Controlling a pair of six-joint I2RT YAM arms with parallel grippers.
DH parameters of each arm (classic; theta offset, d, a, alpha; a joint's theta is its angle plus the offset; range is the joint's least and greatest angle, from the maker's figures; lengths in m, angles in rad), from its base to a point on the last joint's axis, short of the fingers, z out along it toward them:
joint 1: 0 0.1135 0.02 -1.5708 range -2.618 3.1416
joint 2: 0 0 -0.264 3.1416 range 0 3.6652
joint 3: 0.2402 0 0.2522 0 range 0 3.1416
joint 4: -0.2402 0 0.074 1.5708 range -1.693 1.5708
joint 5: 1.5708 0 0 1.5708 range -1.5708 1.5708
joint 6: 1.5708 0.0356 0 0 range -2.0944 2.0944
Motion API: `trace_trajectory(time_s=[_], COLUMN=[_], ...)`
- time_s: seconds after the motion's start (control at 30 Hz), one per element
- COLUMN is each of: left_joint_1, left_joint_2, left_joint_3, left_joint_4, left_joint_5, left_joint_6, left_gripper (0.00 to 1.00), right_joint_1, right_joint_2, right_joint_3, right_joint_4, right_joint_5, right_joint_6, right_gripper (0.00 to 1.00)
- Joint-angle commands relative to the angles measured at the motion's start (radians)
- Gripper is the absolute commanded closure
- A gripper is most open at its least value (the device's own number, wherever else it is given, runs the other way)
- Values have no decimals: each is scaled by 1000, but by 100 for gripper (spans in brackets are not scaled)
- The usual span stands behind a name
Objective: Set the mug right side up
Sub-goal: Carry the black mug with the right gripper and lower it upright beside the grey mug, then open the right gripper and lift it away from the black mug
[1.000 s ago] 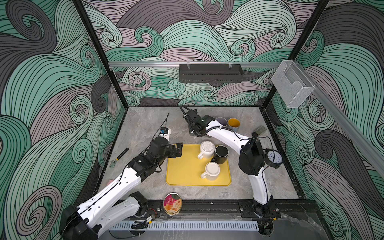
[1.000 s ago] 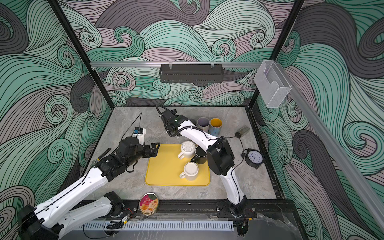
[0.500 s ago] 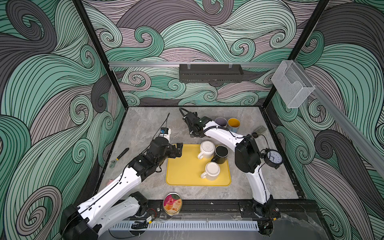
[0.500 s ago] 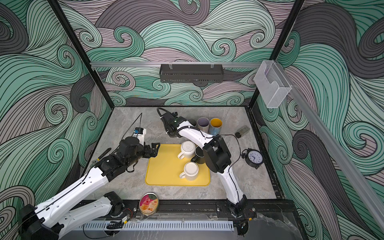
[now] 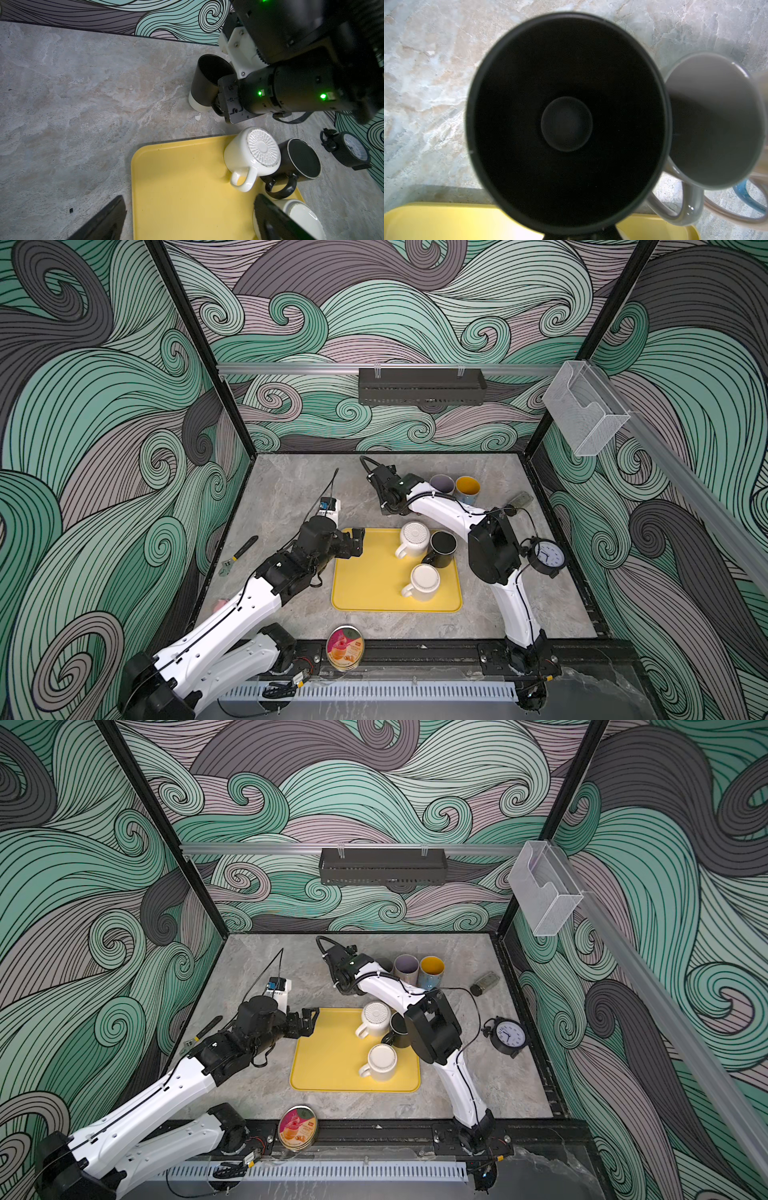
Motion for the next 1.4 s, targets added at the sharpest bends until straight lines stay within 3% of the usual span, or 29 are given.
trace_trajectory(time_s=[0.0, 0.23, 0.43, 0.6, 1.0, 1.37], left_joint_1=[-7, -7, -8, -7, -7, -7], left_joint_2=[-15, -23, -24, -26, -42, -33], left_joint_3=[-9, -17, -24, -23, -32, -34], left_joint_4=[-1, -3, -1, 1, -4, 3], left_joint_5=[-4, -6, -14, -19, -25, -28], left_joint_6=[7, 3, 4, 6, 3, 7], left_gripper=[3, 3, 3, 3, 3, 3], right_joint_1=[-13, -16, -17, -15, -11, 15], right_joint_2=[-6, -5, -28, -51, -122, -312], right_joint_3=[-19, -43, -80, -116, -161, -276], right_joint_4=[44, 59, 77, 98, 122, 173], right_joint_5=[41, 40, 30, 20, -34, -93], right_joint_6=[34, 43, 59, 69, 71, -13], right_gripper=[100, 100, 83, 76, 48, 42])
